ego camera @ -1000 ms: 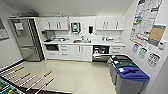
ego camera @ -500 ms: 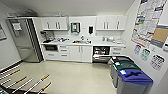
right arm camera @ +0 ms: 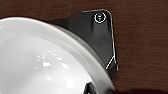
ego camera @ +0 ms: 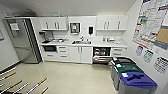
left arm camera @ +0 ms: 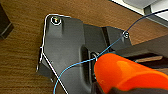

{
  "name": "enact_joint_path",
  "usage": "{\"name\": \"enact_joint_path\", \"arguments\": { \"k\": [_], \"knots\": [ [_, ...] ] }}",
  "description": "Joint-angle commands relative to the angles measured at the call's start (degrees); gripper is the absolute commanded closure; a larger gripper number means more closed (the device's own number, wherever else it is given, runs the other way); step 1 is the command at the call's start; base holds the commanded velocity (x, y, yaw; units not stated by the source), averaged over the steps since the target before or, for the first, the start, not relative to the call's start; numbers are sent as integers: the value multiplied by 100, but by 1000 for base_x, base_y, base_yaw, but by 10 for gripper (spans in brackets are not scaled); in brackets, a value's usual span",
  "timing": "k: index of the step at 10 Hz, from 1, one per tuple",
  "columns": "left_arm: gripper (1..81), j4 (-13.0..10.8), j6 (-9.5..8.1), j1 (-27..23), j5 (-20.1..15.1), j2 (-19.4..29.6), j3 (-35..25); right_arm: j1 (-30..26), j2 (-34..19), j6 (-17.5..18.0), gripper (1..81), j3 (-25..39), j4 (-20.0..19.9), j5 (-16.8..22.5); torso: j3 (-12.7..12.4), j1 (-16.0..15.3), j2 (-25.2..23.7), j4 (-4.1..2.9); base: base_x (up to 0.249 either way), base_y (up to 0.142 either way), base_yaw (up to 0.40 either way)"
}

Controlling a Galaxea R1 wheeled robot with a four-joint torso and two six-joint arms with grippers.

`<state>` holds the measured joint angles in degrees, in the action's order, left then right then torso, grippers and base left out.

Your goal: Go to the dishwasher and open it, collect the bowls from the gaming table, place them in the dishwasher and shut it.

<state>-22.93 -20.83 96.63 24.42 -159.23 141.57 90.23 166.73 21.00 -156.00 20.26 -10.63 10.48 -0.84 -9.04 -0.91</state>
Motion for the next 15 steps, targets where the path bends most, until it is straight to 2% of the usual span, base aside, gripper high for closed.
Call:
{"name": "enact_joint_path", "arguments": {
  "k": [1, 15],
  "knots": [
    [811, -98, 9, -114, -174, 93, -6, -247, 73, -26, 811, 10, 136, 202, 0, 0, 0, 0, 149, 0, 0],
    [811, -80, 9, -114, -174, 75, -6, -247, -32, -26, 811, -8, 110, 202, 0, 0, 0, 0, 148, 0, 0]
  ]
}}
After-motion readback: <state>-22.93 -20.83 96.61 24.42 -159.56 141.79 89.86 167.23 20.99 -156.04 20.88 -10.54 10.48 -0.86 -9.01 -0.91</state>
